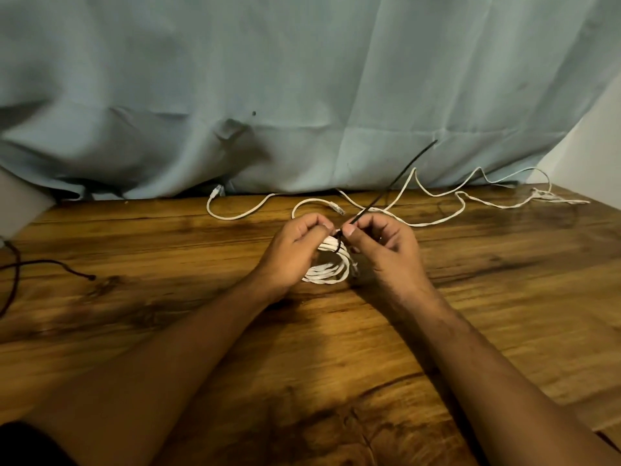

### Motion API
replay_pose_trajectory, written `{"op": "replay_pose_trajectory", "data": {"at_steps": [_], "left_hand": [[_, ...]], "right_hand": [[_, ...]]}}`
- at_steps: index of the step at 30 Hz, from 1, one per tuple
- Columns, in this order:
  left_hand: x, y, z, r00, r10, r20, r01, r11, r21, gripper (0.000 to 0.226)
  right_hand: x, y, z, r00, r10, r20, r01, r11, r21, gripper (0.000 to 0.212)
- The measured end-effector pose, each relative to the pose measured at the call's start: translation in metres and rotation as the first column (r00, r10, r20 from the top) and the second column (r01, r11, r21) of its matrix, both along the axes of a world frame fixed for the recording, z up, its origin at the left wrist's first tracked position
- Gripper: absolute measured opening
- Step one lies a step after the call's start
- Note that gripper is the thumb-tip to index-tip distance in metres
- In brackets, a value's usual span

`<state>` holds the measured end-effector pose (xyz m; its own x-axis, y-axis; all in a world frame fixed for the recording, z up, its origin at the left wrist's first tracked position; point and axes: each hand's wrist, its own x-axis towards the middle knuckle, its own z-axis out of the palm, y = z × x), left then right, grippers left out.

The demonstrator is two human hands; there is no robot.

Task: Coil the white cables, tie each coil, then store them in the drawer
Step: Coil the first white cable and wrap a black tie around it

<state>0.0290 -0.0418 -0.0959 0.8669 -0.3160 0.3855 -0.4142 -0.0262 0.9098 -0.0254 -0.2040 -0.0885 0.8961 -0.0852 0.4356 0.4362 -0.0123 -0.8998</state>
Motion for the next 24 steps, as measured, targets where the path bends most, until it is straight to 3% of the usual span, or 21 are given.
{"op": "replay_pose_trajectory", "data": {"at_steps": [6, 12, 14, 19, 24], "left_hand": [[0.005, 0.0, -0.003, 0.989, 0.14, 0.041, -0.141, 0.99, 0.023, 0.026], [-0.005, -0.011, -0.005, 0.994, 0.064, 0.089, -0.073, 0.992, 0.1, 0.036], [-0.004, -0.012, -0.004, 0.991, 0.1, 0.09, -0.11, 0.986, 0.122, 0.035], [0.003, -0.003, -0.005, 0.961, 0.245, 0.125, -0.257, 0.962, 0.088, 0.035], [-0.012, -0.012, -0.003, 0.956, 0.18, 0.23, -0.224, 0.957, 0.185, 0.035]], "right_hand": [[-0.002, 0.005, 0.002, 0.993, 0.101, 0.055, -0.092, 0.985, -0.147, 0.008], [0.003, 0.002, 0.002, 0.997, -0.056, 0.052, 0.052, 0.996, 0.073, 0.012], [0.004, 0.002, 0.002, 0.999, -0.013, 0.033, 0.008, 0.99, 0.14, 0.011], [0.0, 0.008, 0.006, 0.997, 0.067, 0.045, -0.071, 0.995, 0.077, 0.007], [0.006, 0.006, 0.004, 0.999, 0.038, -0.036, -0.027, 0.962, 0.273, 0.013]]}}
